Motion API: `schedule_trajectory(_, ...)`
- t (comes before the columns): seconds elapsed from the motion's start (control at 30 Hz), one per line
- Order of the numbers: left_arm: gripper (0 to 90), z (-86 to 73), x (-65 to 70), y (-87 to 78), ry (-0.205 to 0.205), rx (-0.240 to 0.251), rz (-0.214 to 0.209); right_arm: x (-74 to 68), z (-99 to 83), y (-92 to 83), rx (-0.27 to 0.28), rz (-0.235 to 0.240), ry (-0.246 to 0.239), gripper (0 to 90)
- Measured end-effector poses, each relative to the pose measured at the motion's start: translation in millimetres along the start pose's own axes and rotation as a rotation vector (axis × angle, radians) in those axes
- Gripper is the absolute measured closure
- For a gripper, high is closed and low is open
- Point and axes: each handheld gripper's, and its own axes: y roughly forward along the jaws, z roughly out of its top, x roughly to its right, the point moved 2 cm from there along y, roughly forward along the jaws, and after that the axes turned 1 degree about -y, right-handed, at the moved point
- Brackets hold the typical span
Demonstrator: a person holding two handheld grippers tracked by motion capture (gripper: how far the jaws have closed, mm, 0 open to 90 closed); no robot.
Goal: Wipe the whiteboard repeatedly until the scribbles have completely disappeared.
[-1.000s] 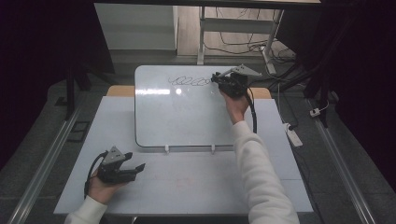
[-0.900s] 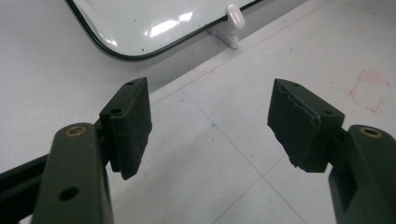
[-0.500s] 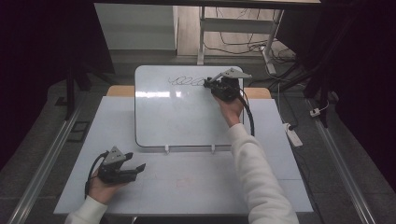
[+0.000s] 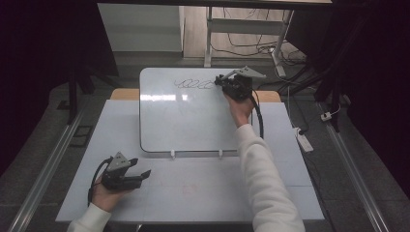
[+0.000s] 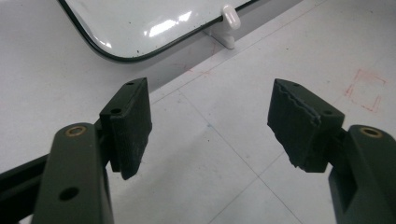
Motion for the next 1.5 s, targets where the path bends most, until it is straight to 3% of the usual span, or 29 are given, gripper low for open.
schedule_trajectory(0.07, 30.9, 0.2, -0.4, 0.1, -0.001, 0.001, -0.002, -4.0, -2.5, 0.8, -0.01, 0.013, 0.0, 77.1)
schedule_trajectory(0.1, 30.9, 0.3, -1.0, 1.2, -0.003, -0.002, -0.002, -17.3, -9.0, 4.3, -0.049, 0.07, -0.055, 77.2)
schedule_trajectory(0.13, 30.9, 0.3, -1.0, 1.2, -0.003, -0.002, -0.002, -22.6, -11.3, 5.6, -0.064, 0.089, -0.079, 77.2)
schedule_trajectory(0.2, 30.9, 0.2, -0.7, 1.8, -0.001, -0.006, -0.002, -24.3, -11.4, 5.9, -0.065, 0.085, -0.092, 77.1)
schedule_trajectory(0.27, 30.9, 0.0, 0.4, 1.1, 0.002, -0.006, -0.002, -16.3, -7.1, 5.5, -0.038, 0.061, -0.064, 77.2)
schedule_trajectory(0.3, 30.9, 0.0, 0.6, 0.4, 0.003, -0.002, -0.001, -4.0, -0.2, 2.9, 0.003, 0.003, -0.009, 77.2)
schedule_trajectory(0.4, 30.9, 0.3, -1.0, 0.5, -0.002, 0.001, -0.002, -3.6, 0.6, 2.9, 0.006, -0.006, -0.011, 77.2)
schedule_trajectory(0.43, 30.9, 0.3, -1.4, 0.9, -0.003, 0.0, -0.003, -7.4, -1.4, 3.8, -0.009, 0.007, -0.025, 77.1)
schedule_trajectory(0.47, 30.9, 0.4, -1.6, 1.6, -0.003, -0.002, -0.003, -20.8, -8.6, 8.0, -0.046, 0.077, -0.067, 77.2)
schedule_trajectory(0.5, 30.9, 0.4, -1.5, 1.9, -0.003, -0.004, -0.004, -24.5, -10.2, 9.3, -0.058, 0.095, -0.079, 77.2)
schedule_trajectory(0.6, 30.9, 0.3, -0.4, 2.0, 0.003, -0.006, -0.006, -26.1, -9.2, 10.9, -0.063, 0.097, -0.092, 77.2)
schedule_trajectory(0.67, 30.9, 0.3, -0.1, 0.6, 0.001, 0.0, -0.002, -13.8, -1.1, 8.9, -0.007, 0.02, -0.038, 77.2)
schedule_trajectory(0.73, 30.9, 0.4, -0.5, 0.4, 0.0, 0.002, -0.004, -13.2, -1.8, 9.3, 0.003, 0.019, -0.005, 77.2)
schedule_trajectory(0.83, 30.9, 0.4, -1.6, 1.1, -0.001, 0.0, -0.005, -29.4, -9.8, 12.9, -0.048, 0.091, -0.067, 77.2)
schedule_trajectory(0.9, 30.9, 0.4, -0.7, 1.6, 0.002, -0.002, -0.006, -33.0, -10.7, 13.1, -0.06, 0.099, -0.095, 77.2)
schedule_trajectory(1.0, 30.9, 0.4, 0.2, 0.4, 0.003, 0.001, -0.006, -18.9, -3.7, 10.4, -0.013, 0.031, -0.038, 77.2)
schedule_trajectory(1.03, 30.9, 0.4, 0.2, 0.4, 0.003, 0.001, -0.006, -18.9, -3.7, 10.4, -0.013, 0.031, -0.038, 77.2)
schedule_trajectory(1.07, 30.9, 0.6, -0.3, 0.3, 0.001, 0.004, -0.006, -13.1, -2.6, 9.1, 0.008, 0.016, 0.006, 77.2)
schedule_trajectory(1.1, 30.9, 0.7, -0.6, 0.8, -0.001, 0.003, -0.006, -15.7, -4.1, 9.5, 0.003, 0.017, 0.002, 77.2)
schedule_trajectory(1.2, 30.9, 0.8, -1.1, 1.7, 0.002, -0.001, -0.006, -32.6, -11.3, 14.3, -0.042, 0.094, -0.054, 77.2)
schedule_trajectory(1.27, 30.9, 0.8, 0.2, 1.6, 0.005, -0.001, -0.007, -35.5, -11.0, 16.4, -0.049, 0.096, -0.078, 77.2)
schedule_trajectory(1.3, 30.9, 0.7, 0.7, 1.0, 0.007, -0.001, -0.006, -33.1, -9.5, 16.4, -0.039, 0.086, -0.074, 77.2)
schedule_trajectory(1.37, 30.9, 0.7, 0.8, 0.6, 0.006, 0.001, -0.005, -21.9, -3.6, 14.1, 0.006, 0.022, -0.028, 77.2)
schedule_trajectory(1.4, 30.9, 0.7, 0.6, 0.4, 0.005, 0.003, -0.006, -21.9, -3.6, 14.1, 0.006, 0.022, -0.028, 77.2)
schedule_trajectory(1.43, 30.9, 0.8, -0.2, 0.9, 0.003, 0.003, -0.004, -15.2, -0.4, 13.1, 0.033, -0.004, 0.016, 77.2)
schedule_trajectory(1.5, 30.9, 0.9, -0.6, 1.5, 0.004, 0.001, -0.004, -21.3, -2.5, 15.0, 0.025, 0.008, -0.002, 77.3)
